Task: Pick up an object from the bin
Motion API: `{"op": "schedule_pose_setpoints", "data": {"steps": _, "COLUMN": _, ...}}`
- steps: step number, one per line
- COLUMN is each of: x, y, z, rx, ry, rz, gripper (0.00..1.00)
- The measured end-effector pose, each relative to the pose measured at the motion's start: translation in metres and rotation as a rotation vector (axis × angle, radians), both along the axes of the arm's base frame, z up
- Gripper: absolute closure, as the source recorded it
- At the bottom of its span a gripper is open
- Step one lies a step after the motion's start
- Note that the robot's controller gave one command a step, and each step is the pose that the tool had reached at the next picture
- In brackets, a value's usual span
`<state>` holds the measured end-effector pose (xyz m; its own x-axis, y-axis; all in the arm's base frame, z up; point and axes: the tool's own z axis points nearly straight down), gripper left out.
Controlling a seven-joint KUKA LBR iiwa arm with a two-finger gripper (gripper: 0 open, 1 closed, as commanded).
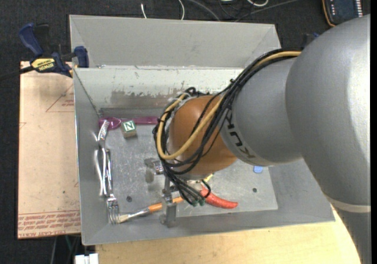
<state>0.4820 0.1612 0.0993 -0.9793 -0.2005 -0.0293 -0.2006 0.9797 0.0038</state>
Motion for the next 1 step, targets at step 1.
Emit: {"op": "schedule_pose_setpoints", "data": {"steps": 1, "x": 0.0057, "y": 0.0006, "z": -0.0262, "rx": -0.003, "ry": -0.01, "rz": 0.232, "gripper": 0.0}}
